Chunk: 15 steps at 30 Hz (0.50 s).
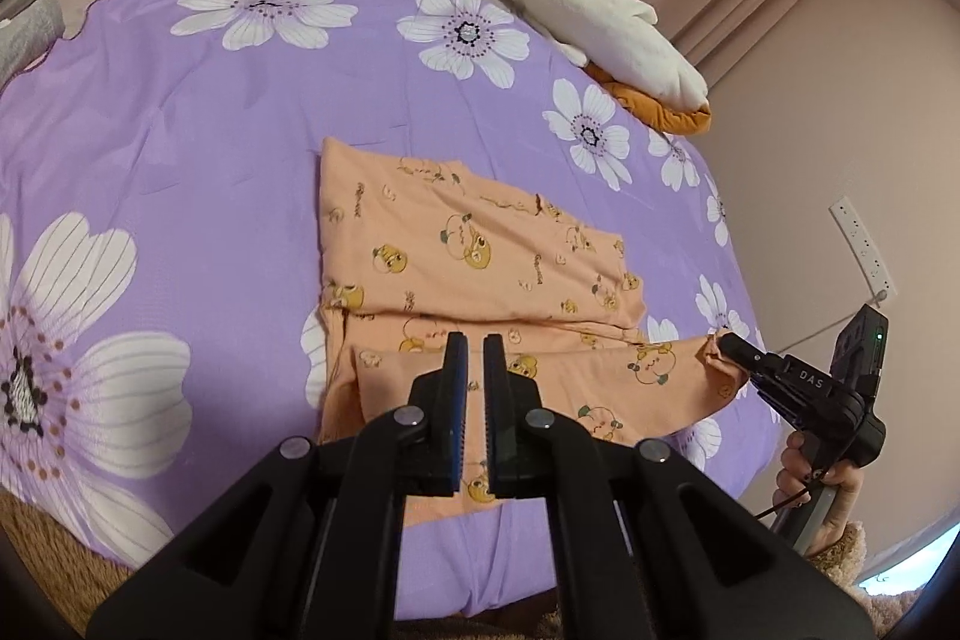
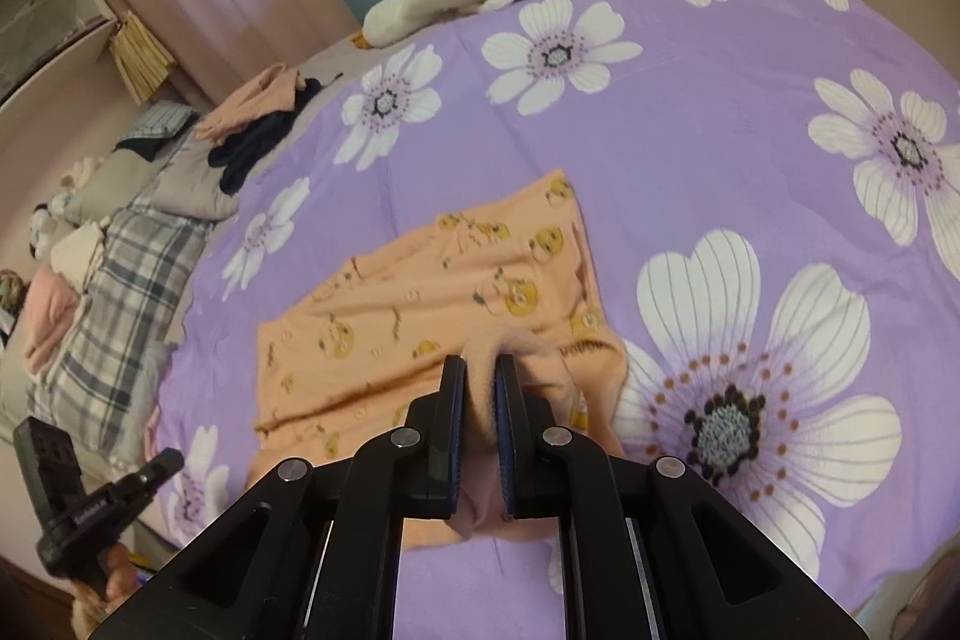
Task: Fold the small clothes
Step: 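Lay the folded hem down with both tools and hold it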
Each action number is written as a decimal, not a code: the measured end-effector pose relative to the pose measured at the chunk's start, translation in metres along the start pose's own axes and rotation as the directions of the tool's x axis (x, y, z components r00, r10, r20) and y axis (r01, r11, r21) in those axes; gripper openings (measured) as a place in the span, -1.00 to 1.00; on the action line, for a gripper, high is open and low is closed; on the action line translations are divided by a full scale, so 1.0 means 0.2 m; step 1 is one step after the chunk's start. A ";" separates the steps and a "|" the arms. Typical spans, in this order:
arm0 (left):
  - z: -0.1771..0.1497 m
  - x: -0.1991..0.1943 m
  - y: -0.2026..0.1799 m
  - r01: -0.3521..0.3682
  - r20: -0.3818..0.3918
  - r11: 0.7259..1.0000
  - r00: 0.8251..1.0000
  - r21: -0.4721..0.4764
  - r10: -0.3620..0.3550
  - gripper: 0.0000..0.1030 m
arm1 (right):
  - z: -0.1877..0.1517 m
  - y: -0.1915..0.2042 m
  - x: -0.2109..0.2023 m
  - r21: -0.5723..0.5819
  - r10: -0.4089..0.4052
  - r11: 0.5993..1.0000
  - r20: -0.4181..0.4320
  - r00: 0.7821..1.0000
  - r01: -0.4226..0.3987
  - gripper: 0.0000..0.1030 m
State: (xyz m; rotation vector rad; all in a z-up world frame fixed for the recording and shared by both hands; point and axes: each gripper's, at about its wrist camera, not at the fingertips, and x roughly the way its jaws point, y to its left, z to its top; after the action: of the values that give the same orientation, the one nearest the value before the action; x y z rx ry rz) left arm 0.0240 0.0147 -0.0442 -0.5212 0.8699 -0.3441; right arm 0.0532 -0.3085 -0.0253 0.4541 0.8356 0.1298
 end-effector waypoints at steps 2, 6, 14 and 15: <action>0.01 0.01 0.01 0.002 0.000 1.000 1.000 -0.006 -0.002 -0.96 | 0.01 0.01 0.00 0.001 0.001 1.000 0.002 1.000 -0.001 -0.79; 0.04 0.03 0.00 0.018 0.001 1.000 1.000 0.005 -0.018 -0.96 | 0.02 0.02 0.02 -0.002 -0.012 1.000 -0.003 1.000 0.012 -0.79; -0.01 0.08 0.10 -0.044 -0.092 0.999 0.995 -0.021 0.042 -0.77 | 0.01 0.00 0.04 0.010 -0.048 0.999 -0.010 0.999 0.049 -0.79; -0.03 0.09 0.12 -0.045 -0.112 0.999 0.993 -0.021 0.042 -0.67 | 0.01 -0.01 0.04 0.010 -0.053 0.999 -0.014 0.998 0.053 -0.79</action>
State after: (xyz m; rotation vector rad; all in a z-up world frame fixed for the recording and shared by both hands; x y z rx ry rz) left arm 0.0313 0.0235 -0.0721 -0.5071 0.9933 -0.3262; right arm 0.0601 -0.3079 -0.0313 0.4404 0.8612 0.0798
